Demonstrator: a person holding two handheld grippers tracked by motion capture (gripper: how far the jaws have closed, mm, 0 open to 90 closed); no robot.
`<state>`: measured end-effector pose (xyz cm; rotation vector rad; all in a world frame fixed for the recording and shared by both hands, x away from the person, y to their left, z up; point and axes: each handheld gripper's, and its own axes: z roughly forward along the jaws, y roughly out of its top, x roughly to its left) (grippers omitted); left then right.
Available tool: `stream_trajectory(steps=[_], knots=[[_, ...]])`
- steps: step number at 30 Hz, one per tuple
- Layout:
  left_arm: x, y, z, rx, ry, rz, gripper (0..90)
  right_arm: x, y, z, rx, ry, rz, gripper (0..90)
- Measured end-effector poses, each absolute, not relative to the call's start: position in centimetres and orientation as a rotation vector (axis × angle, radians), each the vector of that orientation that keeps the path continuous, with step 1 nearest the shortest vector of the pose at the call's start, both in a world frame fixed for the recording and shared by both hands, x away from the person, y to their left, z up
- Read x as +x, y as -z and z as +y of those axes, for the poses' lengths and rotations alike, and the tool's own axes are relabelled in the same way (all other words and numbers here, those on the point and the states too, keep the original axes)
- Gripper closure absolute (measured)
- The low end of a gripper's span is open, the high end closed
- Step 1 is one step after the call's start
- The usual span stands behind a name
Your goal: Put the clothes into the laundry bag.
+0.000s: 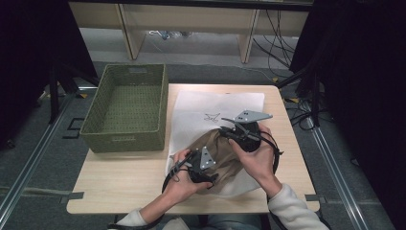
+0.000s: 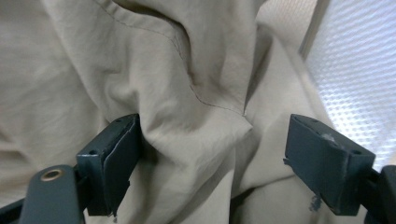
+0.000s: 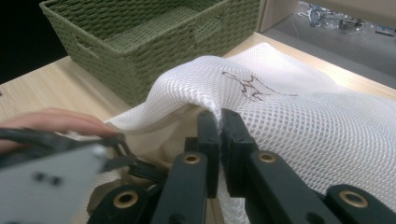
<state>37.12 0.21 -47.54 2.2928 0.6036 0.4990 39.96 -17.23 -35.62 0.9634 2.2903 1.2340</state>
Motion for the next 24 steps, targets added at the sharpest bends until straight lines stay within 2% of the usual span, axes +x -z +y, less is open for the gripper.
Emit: stream_trajectory(steps=[4,7,11,14,23,24], knots=[[37.6,48.7,-0.6,2.338,-0.508,0.598,19.4,39.9,35.7,-17.1,0.963,-1.231,2.296,88.1],[37.9,49.3,-1.2,2.349,-0.516,0.585,23.9,39.9,35.7,-17.0,0.954,-1.243,2.310,88.1],[38.0,49.4,-1.5,2.366,-0.567,0.586,39.4,39.9,35.7,-17.0,0.961,-1.233,2.306,88.1],[38.1,49.7,-1.8,2.396,-0.597,0.571,47.4,39.8,35.7,-17.0,0.958,-1.226,2.296,88.1],[38.5,49.4,-1.9,2.382,-0.585,0.613,74.7,39.8,35.7,-16.8,0.938,-1.233,2.311,88.1],[38.7,49.2,-1.8,2.375,-0.566,0.629,74.7,39.8,35.7,-16.8,0.934,-1.238,2.311,88.2]])
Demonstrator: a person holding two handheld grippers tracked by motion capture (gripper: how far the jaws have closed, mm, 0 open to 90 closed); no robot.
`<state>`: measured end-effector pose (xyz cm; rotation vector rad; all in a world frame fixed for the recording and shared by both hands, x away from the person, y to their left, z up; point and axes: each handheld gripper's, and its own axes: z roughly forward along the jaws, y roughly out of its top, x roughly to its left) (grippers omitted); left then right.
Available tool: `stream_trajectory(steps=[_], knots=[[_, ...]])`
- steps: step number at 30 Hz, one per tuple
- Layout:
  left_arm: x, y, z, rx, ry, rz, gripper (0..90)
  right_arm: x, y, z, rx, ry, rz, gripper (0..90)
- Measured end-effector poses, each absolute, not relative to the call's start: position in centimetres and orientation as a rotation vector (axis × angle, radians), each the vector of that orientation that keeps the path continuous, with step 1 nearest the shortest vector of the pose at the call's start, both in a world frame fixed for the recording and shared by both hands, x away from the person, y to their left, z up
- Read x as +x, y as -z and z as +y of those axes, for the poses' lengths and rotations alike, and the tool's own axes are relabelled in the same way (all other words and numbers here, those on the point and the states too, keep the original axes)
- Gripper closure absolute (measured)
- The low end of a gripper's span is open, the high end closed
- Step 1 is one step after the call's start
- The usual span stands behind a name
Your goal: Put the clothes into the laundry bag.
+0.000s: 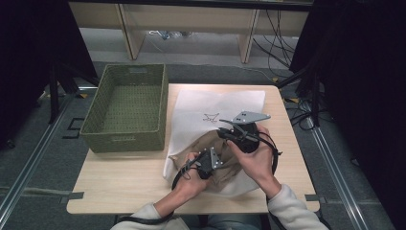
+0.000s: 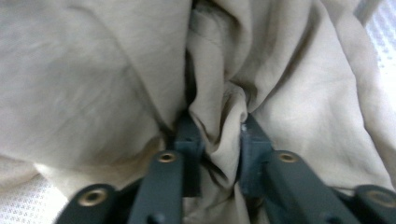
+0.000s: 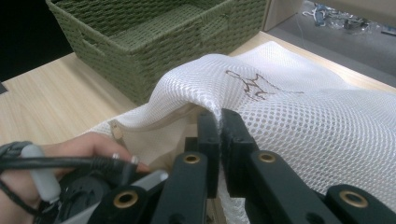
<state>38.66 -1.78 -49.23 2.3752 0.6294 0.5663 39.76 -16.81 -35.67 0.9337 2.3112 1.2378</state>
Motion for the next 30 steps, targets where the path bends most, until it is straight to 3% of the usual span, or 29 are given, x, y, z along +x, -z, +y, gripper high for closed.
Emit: stream_trajectory(steps=[4,13,18,24,27,30], knots=[[38.9,48.2,-1.2,2.296,-0.500,0.663,80.5,39.7,35.6,-16.7,0.926,-1.261,2.307,88.2],[40.0,43.3,-0.3,2.016,-0.676,0.720,81.7,38.8,34.4,-16.7,0.914,-1.303,2.291,88.1],[40.4,44.2,-0.4,2.040,-0.742,0.705,79.9,39.0,34.3,-17.0,0.914,-1.332,2.258,88.1],[41.2,47.9,-1.4,2.115,-0.644,0.710,60.1,39.8,35.4,-17.2,0.950,-1.270,2.287,88.2],[40.9,47.8,-1.7,2.061,-0.633,0.740,54.1,39.9,35.4,-17.2,0.969,-1.255,2.273,88.1],[40.6,47.0,-1.2,2.122,-0.631,0.694,44.5,39.9,35.3,-17.4,0.968,-1.255,2.283,88.1]])
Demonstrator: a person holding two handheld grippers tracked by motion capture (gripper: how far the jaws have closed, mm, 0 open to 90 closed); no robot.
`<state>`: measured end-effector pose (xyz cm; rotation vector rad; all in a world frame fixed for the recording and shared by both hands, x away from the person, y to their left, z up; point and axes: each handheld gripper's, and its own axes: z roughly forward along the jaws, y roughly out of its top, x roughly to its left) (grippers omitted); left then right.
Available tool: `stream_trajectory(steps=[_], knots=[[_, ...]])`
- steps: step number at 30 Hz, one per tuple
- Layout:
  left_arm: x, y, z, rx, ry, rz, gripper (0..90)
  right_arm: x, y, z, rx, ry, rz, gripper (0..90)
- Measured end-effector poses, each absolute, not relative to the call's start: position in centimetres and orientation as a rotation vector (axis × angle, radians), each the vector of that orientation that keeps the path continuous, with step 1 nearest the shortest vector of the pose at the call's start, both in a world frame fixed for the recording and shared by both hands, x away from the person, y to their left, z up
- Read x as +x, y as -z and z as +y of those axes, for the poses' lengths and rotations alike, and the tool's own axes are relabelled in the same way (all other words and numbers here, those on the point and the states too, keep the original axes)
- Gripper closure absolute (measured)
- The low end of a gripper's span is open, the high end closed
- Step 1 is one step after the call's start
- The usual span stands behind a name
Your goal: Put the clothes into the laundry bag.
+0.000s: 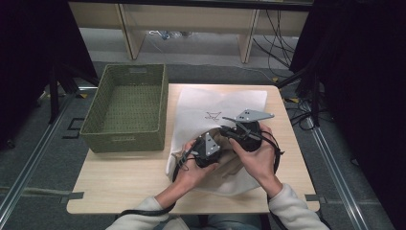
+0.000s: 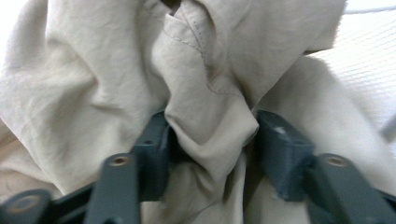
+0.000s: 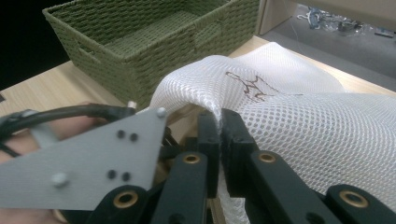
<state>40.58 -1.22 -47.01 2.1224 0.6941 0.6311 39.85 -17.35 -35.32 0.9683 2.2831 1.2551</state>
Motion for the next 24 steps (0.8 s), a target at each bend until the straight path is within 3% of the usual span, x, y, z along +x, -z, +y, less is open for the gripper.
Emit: stream_trajectory(steps=[2,4,12,22,24], knots=[[40.2,46.8,-1.2,2.129,-0.611,0.688,41.5,39.9,35.3,-17.4,0.967,-1.257,2.285,88.1],[39.2,46.0,-0.8,2.130,-0.600,0.657,32.9,39.9,35.2,-17.5,0.957,-1.255,2.282,88.1],[36.0,43.9,0.3,2.119,-0.548,0.583,25.4,39.9,35.2,-17.5,0.963,-1.250,2.273,88.1],[36.2,47.8,-0.8,2.311,-0.463,0.514,25.9,39.7,35.2,-17.3,0.994,-1.252,2.286,88.0],[36.6,49.1,-1.3,2.349,-0.464,0.504,34.0,39.9,35.3,-17.4,0.959,-1.249,2.286,88.0]])
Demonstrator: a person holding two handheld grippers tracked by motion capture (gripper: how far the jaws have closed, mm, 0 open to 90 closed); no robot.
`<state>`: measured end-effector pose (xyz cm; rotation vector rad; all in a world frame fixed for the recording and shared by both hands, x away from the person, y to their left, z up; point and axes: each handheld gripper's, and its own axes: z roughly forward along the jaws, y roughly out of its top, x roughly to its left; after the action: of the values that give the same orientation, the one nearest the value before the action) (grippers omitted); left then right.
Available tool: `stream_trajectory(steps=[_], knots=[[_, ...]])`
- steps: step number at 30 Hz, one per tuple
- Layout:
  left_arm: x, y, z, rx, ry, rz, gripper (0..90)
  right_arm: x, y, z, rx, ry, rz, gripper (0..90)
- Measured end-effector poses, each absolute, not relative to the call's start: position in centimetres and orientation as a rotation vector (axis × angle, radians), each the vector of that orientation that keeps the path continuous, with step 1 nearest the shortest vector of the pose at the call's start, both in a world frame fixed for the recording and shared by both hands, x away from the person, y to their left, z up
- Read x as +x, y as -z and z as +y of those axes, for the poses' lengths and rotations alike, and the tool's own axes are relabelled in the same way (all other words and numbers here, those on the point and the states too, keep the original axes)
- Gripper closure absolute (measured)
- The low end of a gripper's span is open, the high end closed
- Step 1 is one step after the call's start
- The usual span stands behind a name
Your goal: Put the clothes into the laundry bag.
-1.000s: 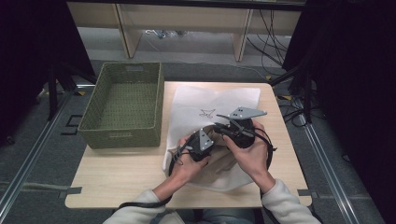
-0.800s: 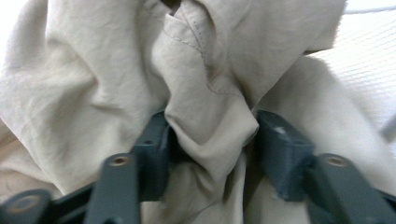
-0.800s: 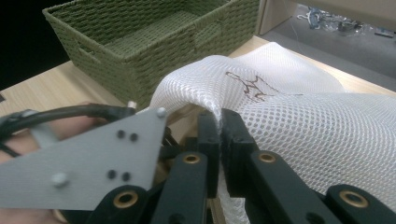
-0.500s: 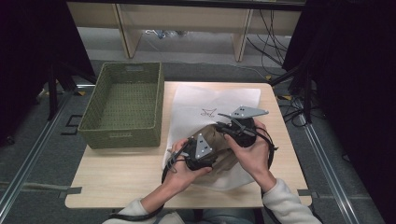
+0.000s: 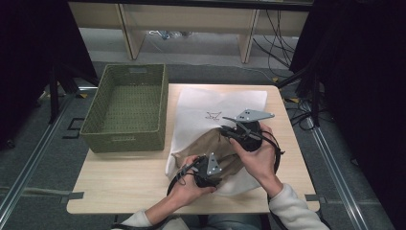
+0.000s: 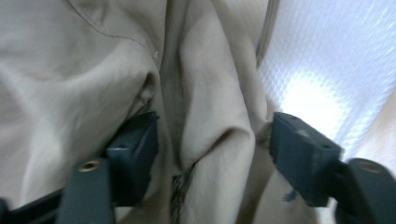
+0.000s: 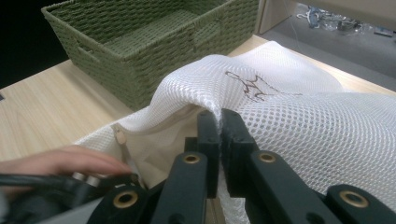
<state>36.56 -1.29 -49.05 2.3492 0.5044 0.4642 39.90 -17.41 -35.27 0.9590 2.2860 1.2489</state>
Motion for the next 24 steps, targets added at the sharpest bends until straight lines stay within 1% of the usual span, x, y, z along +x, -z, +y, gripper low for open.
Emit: stream_trajectory(steps=[4,5,6,7,10,11,12,13,15,16,18,19,20,21,22,23,24], knots=[[36.9,49.7,-1.7,2.377,-0.460,0.474,48.4,39.9,35.3,-17.4,0.964,-1.247,2.293,88.0],[37.0,49.7,-1.8,2.380,-0.463,0.475,48.4,39.9,35.3,-17.4,0.964,-1.247,2.293,88.0],[37.1,49.8,-1.9,2.387,-0.463,0.473,53.5,39.8,35.3,-17.4,0.987,-1.248,2.294,88.0],[37.2,50.0,-2.0,2.391,-0.477,0.477,60.9,39.9,35.3,-17.3,0.982,-1.242,2.293,88.0],[37.5,50.1,-2.2,2.397,-0.482,0.475,68.7,39.8,35.4,-17.3,0.990,-1.246,2.298,88.0],[37.5,50.1,-2.2,2.397,-0.489,0.482,68.7,39.8,35.5,-17.2,0.991,-1.253,2.286,88.0],[37.6,50.1,-2.3,2.399,-0.488,0.482,72.3,39.8,35.5,-17.2,0.993,-1.244,2.296,88.0],[37.7,50.1,-2.3,2.391,-0.483,0.496,77.8,39.9,35.5,-17.2,0.969,-1.242,2.299,88.0],[37.8,50.2,-2.3,2.381,-0.481,0.506,82.8,40.0,35.5,-17.2,0.958,-1.241,2.305,88.0],[38.0,50.1,-2.3,2.371,-0.472,0.514,82.8,40.0,35.5,-17.2,0.958,-1.241,2.305,88.0],[38.3,49.5,-2.0,2.331,-0.476,0.545,87.9,39.9,35.4,-17.2,0.969,-1.247,2.311,88.0],[38.5,49.2,-1.9,2.315,-0.486,0.544,88.2,39.7,35.4,-17.1,0.991,-1.251,2.302,88.0],[38.8,48.1,-1.9,2.182,-0.506,0.599,88.4,39.6,35.3,-17.0,0.984,-1.273,2.286,88.0],[38.8,48.1,-1.9,2.182,-0.506,0.599,88.5,39.6,35.3,-17.0,0.984,-1.273,2.286,88.0],[39.2,46.4,-1.6,2.154,-0.586,0.592,88.5,39.6,35.0,-17.1,0.958,-1.283,2.290,88.0],[39.2,46.4,-1.6,2.154,-0.586,0.592,88.5,39.6,35.0,-17.1,0.958,-1.283,2.290,88.0],[39.6,45.0,-1.3,2.125,-0.643,0.586,88.5,39.4,34.9,-17.1,0.954,-1.295,2.287,88.1]])
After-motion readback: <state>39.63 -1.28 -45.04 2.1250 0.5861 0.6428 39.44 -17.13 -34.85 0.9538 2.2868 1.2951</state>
